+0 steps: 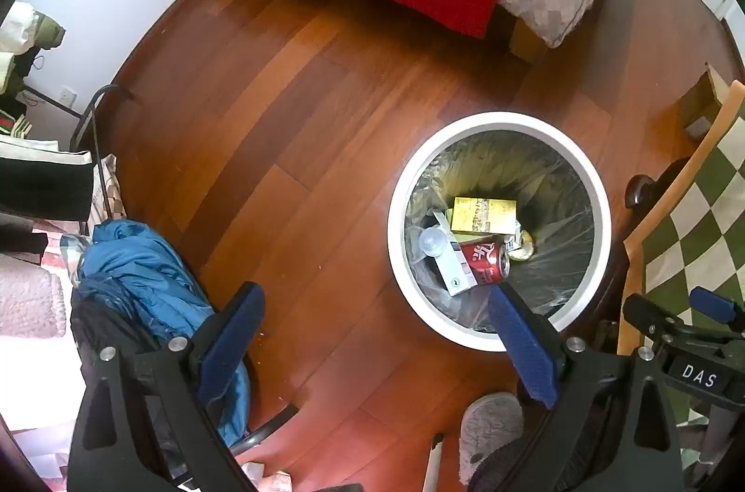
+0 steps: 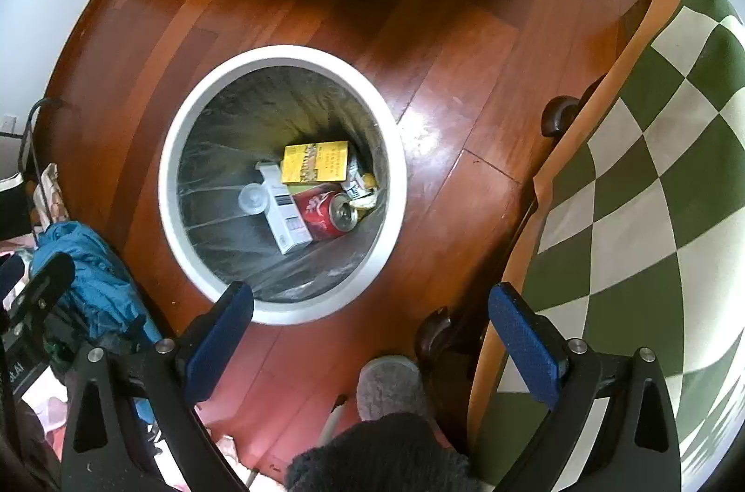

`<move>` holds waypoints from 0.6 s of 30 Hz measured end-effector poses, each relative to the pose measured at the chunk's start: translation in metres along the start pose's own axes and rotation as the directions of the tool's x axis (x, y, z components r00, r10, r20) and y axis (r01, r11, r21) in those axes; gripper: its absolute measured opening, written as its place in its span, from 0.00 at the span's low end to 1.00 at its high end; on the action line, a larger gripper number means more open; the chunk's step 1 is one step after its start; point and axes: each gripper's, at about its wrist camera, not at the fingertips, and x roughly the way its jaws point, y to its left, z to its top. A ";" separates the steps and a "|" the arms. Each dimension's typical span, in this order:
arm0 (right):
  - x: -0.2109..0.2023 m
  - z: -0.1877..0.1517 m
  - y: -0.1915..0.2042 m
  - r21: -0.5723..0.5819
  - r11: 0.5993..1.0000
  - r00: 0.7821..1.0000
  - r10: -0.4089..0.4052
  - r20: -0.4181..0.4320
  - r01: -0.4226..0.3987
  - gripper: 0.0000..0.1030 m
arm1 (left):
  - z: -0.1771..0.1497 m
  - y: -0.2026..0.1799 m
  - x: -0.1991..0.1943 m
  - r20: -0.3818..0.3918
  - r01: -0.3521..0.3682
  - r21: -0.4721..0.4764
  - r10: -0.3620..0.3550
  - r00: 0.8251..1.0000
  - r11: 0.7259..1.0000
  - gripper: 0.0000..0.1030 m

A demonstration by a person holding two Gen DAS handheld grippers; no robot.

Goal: Collect trash
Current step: 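Open both grippers over the bin to drop the cup and peel, then move both tools back over the table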

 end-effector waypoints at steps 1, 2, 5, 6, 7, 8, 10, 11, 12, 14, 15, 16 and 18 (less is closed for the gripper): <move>-0.004 -0.002 0.000 0.002 1.000 1.000 0.001 0.007 -0.001 0.99 | -0.001 0.001 -0.005 0.007 0.001 -0.001 -0.001 1.000 1.000 0.95; -0.009 -0.004 0.000 0.004 1.000 1.000 0.003 0.014 -0.003 0.99 | -0.002 0.001 -0.009 0.012 0.001 -0.001 -0.001 1.000 1.000 0.95; -0.025 -0.010 -0.001 0.010 1.000 0.999 0.016 0.046 -0.016 0.99 | -0.004 0.003 -0.025 0.033 0.007 -0.006 -0.007 0.999 1.000 0.95; -0.033 -0.012 -0.001 0.010 1.000 0.998 0.021 0.057 -0.021 0.99 | -0.006 0.003 -0.030 0.040 0.010 -0.008 -0.010 0.999 1.000 0.95; -0.039 -0.014 -0.001 0.008 1.000 0.998 0.024 0.066 -0.024 0.99 | -0.007 0.004 -0.038 0.050 0.016 -0.009 -0.015 0.999 1.000 0.95; -0.045 -0.016 -0.001 0.006 1.000 0.997 0.026 0.077 -0.027 0.99 | -0.008 0.003 -0.043 0.056 0.019 -0.008 -0.019 0.998 1.000 0.95; -0.062 -0.022 -0.002 0.000 0.999 0.994 0.032 0.104 -0.032 0.99 | -0.011 0.003 -0.059 0.079 0.021 -0.004 -0.021 0.997 1.000 0.95; -0.070 -0.024 -0.002 -0.001 0.999 0.993 0.035 0.113 -0.036 0.99 | -0.013 0.002 -0.064 0.087 0.022 -0.004 -0.021 0.996 1.000 0.95; -0.078 -0.027 -0.004 -0.001 0.999 0.991 0.042 0.125 -0.042 0.99 | -0.014 0.003 -0.069 0.096 0.023 -0.005 -0.022 0.995 1.000 0.95; -0.095 -0.034 -0.008 0.002 0.998 0.987 0.055 0.149 -0.056 0.99 | -0.017 0.003 -0.084 0.119 0.025 -0.010 -0.024 0.993 1.000 0.95; -0.103 -0.037 -0.010 0.001 0.998 0.985 0.064 0.160 -0.065 0.99 | -0.019 0.002 -0.093 0.134 0.028 -0.009 -0.027 0.991 1.000 0.95; -0.113 -0.041 -0.013 0.003 0.997 0.982 0.070 0.175 -0.071 0.99 | -0.020 0.002 -0.098 0.143 0.029 -0.006 -0.028 0.989 1.000 0.95; -0.130 -0.049 -0.017 0.006 0.996 0.976 0.086 0.201 -0.088 0.99 | -0.024 0.000 -0.115 0.167 0.029 0.001 -0.029 0.985 1.000 0.95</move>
